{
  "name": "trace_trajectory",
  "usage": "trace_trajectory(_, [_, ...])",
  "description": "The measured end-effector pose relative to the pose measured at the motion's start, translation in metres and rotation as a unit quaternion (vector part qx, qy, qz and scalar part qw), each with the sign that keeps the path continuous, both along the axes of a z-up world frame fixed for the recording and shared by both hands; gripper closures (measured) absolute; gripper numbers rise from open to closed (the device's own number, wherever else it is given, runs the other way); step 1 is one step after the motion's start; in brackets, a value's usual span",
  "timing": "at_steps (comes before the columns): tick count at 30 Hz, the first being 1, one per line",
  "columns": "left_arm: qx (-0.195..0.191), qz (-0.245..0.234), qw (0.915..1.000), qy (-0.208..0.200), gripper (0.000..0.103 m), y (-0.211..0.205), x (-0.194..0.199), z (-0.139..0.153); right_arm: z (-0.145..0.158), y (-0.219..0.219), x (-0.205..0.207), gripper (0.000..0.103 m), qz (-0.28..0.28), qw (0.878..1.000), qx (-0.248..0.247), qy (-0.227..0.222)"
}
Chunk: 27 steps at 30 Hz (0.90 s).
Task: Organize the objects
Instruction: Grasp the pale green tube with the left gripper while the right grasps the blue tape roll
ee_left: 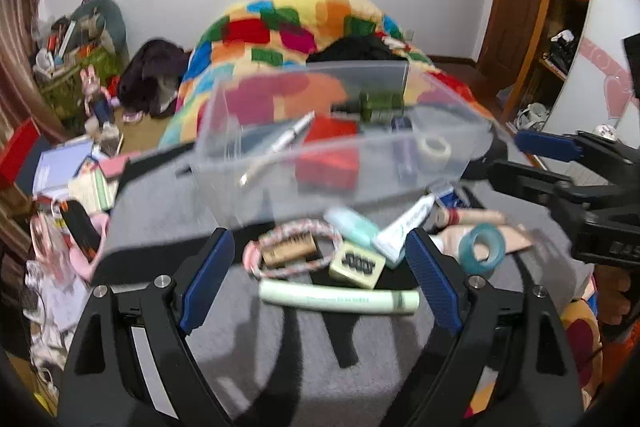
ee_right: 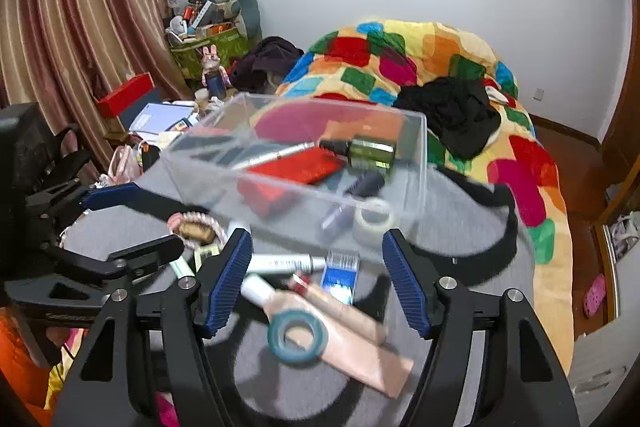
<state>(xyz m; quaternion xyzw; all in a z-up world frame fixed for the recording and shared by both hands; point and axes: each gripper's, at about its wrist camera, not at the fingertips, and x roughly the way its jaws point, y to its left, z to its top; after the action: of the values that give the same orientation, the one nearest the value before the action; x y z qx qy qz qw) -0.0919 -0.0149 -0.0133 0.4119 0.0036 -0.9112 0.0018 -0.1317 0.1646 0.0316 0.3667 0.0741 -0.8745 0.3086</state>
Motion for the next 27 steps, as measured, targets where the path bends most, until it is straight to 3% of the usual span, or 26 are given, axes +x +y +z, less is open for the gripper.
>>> trace_trajectory(6, [-0.008, 0.008, 0.9994, -0.032, 0.015, 0.009, 0.001, -0.029, -0.019, 0.011, 0.015, 0.034, 0.006, 1.0, 0.007, -0.017])
trace_trajectory(10, [-0.004, 0.023, 0.999, -0.04, 0.015, 0.005, 0.005, -0.04, -0.03, 0.013, 0.023, 0.025, 0.013, 1.0, 0.01, -0.023])
trace_trajectory(16, [0.012, 0.041, 0.9977, -0.053, 0.015, -0.013, 0.016, -0.046, -0.042, 0.006, 0.03, 0.025, 0.018, 0.999, 0.022, -0.03])
trace_trajectory(21, [-0.002, 0.061, 0.9968, -0.052, 0.015, -0.029, 0.037, -0.048, -0.047, -0.001, 0.033, 0.025, 0.016, 0.999, 0.037, -0.018])
trace_trajectory(24, [-0.002, 0.066, 0.9968, -0.046, 0.015, -0.032, 0.044, -0.047, -0.05, -0.003, 0.031, 0.027, 0.012, 0.999, 0.041, -0.015])
trace_trajectory(27, [-0.001, 0.067, 0.9972, -0.033, 0.024, -0.031, 0.049, -0.047, -0.054, -0.006, 0.03, 0.042, 0.009, 0.999, 0.048, -0.016])
